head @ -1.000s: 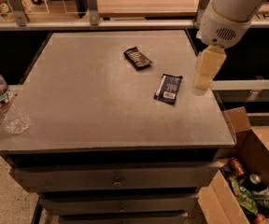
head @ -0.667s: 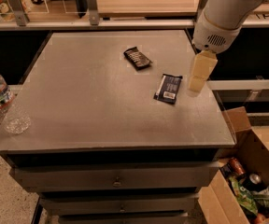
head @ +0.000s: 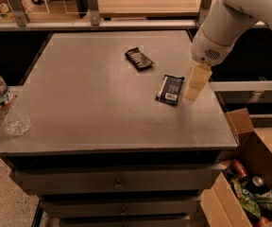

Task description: Pick rxbar blueberry

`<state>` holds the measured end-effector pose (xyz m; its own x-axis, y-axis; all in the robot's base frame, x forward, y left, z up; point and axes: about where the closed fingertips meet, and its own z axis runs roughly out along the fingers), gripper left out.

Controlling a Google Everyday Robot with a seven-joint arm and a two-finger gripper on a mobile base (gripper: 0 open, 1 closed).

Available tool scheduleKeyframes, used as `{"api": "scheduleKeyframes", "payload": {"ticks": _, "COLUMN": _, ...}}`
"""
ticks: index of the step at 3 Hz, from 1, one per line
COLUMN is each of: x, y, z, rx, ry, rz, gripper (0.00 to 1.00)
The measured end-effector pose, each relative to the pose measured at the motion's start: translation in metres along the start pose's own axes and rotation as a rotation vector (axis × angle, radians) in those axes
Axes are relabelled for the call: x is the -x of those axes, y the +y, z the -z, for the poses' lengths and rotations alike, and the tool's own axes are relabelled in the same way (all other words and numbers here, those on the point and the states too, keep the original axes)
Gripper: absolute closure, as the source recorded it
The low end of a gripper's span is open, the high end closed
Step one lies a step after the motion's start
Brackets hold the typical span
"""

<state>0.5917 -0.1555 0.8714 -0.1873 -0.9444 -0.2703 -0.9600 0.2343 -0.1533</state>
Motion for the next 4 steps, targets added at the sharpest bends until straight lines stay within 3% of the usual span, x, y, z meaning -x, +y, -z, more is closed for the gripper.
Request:
{"api": "scheduleKeyframes", "payload": {"ticks": 2, "x": 0.008, "y": 0.005, "z": -0.034, "rx": 0.015, "ry": -0.045, "rz": 0.069, "gripper": 0.00}}
{"api": "scheduleKeyframes", "payload": {"ticks": 4, "x": 0.011, "y": 0.003, "z": -0.059, "rx": 0.062, "ry": -0.036, "rz": 0.062, "gripper": 0.00}}
